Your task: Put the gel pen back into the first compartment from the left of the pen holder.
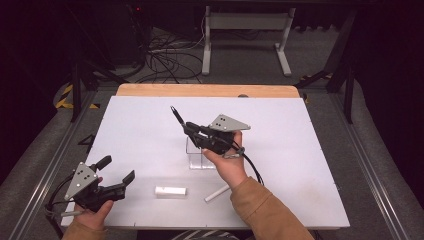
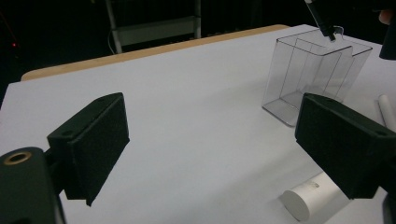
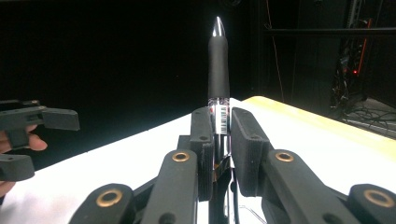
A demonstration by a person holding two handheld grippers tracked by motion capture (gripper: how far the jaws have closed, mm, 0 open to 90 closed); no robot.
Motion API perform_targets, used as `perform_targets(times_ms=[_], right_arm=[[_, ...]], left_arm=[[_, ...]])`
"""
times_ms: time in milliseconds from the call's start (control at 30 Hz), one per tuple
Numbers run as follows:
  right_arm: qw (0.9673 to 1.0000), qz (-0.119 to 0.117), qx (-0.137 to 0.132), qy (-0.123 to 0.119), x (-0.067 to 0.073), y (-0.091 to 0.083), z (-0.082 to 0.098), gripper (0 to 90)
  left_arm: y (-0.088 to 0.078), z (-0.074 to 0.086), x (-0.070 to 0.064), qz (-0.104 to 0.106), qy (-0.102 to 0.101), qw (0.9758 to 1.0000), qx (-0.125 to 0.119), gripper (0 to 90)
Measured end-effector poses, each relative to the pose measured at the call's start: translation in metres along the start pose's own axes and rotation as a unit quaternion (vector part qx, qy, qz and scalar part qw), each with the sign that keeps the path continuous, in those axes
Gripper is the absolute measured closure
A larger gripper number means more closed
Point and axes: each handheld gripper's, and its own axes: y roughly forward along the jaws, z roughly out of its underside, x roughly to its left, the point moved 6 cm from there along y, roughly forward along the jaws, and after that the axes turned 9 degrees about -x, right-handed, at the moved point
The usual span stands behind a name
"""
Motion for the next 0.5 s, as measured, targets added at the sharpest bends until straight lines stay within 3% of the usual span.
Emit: perform_targets(times_ms=[500], right_arm=[[0.9999,0.006,0.01,-0.009,-0.002,0.006,0.013,79.9]], left_arm=[[0.0,0.0,0.0,0.0,0.0,1.0,0.001,10.5]])
